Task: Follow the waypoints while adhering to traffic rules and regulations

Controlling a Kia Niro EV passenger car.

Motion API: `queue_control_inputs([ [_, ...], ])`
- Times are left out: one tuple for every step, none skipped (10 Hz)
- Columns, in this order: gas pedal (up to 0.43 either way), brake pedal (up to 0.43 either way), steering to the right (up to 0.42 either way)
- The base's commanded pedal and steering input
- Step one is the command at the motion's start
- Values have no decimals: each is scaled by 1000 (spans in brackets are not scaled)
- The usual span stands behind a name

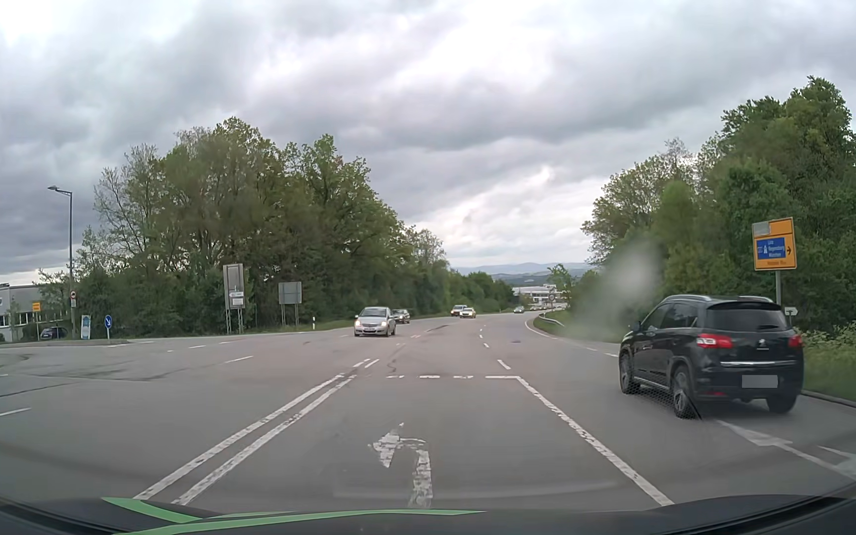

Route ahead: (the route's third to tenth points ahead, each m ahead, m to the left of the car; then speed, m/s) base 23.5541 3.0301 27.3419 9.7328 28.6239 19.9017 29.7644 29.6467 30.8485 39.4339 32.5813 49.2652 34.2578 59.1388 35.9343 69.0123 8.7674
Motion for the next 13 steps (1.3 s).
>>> queue_control_inputs([
  [0, 293, 3],
  [0, 293, 3],
  [0, 293, 2],
  [0, 293, 2],
  [0, 299, 2],
  [0, 305, 2],
  [0, 305, 2],
  [0, 311, 3],
  [0, 317, 4],
  [0, 311, 4],
  [0, 311, 4],
  [0, 317, 4],
  [0, 317, 4],
])
